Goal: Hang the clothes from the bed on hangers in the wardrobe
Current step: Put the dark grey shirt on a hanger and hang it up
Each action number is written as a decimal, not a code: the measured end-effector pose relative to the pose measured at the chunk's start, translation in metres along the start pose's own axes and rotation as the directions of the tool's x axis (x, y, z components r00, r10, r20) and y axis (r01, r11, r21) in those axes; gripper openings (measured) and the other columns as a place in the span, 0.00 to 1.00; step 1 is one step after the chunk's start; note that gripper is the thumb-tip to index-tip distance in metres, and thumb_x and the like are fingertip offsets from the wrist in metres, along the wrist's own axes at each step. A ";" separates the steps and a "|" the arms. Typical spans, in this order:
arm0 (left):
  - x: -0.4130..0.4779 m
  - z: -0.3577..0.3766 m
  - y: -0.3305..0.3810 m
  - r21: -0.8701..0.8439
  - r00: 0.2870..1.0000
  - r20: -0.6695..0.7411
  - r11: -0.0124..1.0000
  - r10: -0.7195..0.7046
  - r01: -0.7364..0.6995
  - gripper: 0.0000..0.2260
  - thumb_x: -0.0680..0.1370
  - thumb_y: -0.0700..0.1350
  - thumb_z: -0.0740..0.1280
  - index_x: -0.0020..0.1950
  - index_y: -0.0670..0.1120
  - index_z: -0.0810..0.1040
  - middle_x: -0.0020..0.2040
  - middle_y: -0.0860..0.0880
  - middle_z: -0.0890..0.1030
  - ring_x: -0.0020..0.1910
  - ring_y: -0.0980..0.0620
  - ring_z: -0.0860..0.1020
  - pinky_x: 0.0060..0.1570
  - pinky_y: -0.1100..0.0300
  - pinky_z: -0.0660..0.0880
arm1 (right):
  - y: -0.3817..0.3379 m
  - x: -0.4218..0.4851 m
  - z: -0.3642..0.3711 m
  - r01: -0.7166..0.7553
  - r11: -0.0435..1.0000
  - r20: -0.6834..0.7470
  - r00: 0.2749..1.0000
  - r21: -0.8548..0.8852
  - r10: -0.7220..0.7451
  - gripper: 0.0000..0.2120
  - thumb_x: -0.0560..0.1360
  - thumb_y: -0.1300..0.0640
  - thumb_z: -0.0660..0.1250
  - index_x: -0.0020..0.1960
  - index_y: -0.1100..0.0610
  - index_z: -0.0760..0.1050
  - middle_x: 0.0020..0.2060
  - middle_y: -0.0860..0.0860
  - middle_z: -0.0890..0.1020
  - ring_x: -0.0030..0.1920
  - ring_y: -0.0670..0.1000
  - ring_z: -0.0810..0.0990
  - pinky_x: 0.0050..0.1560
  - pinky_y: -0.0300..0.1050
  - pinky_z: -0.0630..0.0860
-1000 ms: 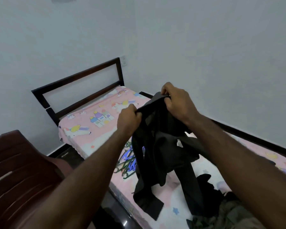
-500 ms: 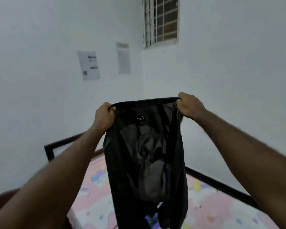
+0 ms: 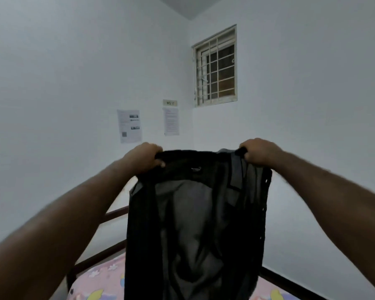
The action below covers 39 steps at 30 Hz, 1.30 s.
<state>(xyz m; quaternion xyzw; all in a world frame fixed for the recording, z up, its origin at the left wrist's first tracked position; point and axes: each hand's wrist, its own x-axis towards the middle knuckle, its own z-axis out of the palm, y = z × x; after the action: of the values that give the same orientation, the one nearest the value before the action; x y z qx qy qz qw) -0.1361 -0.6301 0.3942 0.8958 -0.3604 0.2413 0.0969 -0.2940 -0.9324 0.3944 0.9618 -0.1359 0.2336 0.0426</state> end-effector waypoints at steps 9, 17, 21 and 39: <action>0.008 -0.022 -0.011 -0.319 0.911 -0.205 0.904 -0.358 0.283 0.08 0.75 0.37 0.62 0.50 0.38 0.78 0.51 0.37 0.80 0.50 0.38 0.78 0.46 0.51 0.77 | -0.004 0.011 -0.040 -0.079 0.997 -0.261 0.962 0.025 0.083 0.10 0.76 0.59 0.59 0.56 0.52 0.74 0.52 0.54 0.79 0.53 0.59 0.76 0.46 0.47 0.69; 0.015 -0.027 -0.003 -0.676 0.905 0.080 0.644 -0.418 0.358 0.14 0.76 0.33 0.54 0.54 0.36 0.77 0.49 0.34 0.80 0.40 0.36 0.81 0.33 0.45 0.82 | -0.013 0.013 -0.048 -0.161 0.942 -0.128 0.970 0.294 0.206 0.06 0.75 0.65 0.55 0.44 0.61 0.71 0.38 0.60 0.79 0.31 0.60 0.80 0.29 0.46 0.76; 0.014 -0.026 0.010 -0.702 0.878 0.247 0.549 -0.410 0.454 0.12 0.78 0.34 0.53 0.52 0.34 0.76 0.42 0.35 0.80 0.31 0.40 0.80 0.21 0.56 0.77 | -0.007 0.007 -0.048 -0.248 0.782 0.065 0.964 0.571 0.259 0.12 0.74 0.69 0.53 0.48 0.65 0.75 0.40 0.66 0.81 0.33 0.62 0.83 0.27 0.48 0.79; 0.007 -0.005 0.029 -0.934 0.971 -0.017 0.352 -0.237 0.069 0.05 0.77 0.42 0.69 0.48 0.42 0.74 0.47 0.43 0.80 0.46 0.47 0.81 0.45 0.55 0.81 | 0.004 -0.023 0.003 0.048 -0.054 -0.027 0.941 0.997 0.337 0.06 0.79 0.68 0.62 0.45 0.61 0.73 0.41 0.58 0.81 0.43 0.55 0.83 0.49 0.46 0.81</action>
<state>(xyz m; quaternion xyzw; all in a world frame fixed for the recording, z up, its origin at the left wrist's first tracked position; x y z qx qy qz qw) -0.1536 -0.6532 0.4016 0.6946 -0.3398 0.0529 0.6319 -0.3136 -0.9314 0.3817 0.6337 -0.0211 0.3886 -0.6685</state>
